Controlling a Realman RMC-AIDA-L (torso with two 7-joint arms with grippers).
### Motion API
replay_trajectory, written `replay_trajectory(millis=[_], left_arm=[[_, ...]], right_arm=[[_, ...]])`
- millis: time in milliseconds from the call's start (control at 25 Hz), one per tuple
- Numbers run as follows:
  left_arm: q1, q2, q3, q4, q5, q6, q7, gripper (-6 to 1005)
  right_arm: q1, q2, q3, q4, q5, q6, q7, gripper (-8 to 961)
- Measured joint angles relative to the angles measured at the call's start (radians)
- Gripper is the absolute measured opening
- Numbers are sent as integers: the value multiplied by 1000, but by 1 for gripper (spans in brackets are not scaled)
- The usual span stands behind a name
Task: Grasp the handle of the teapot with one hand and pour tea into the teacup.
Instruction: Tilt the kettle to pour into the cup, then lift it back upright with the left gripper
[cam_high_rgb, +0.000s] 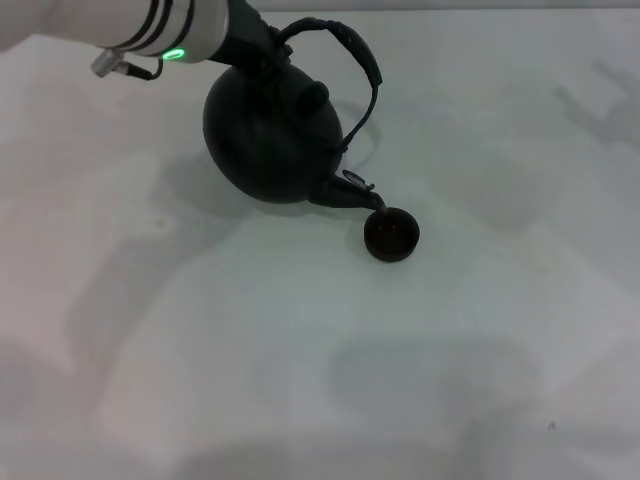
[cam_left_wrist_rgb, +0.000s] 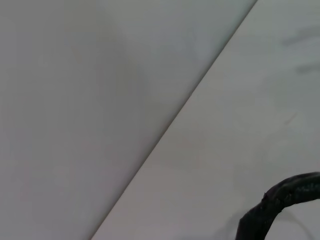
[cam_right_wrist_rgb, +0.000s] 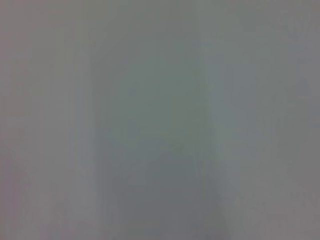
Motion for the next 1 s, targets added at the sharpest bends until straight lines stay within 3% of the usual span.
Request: replay_trajectory(millis=[1000], left_arm=[[-80,-2,52,-28,60,46,-24,119]], right_arm=[[0,0,-5,26,4,-22,-27,835]])
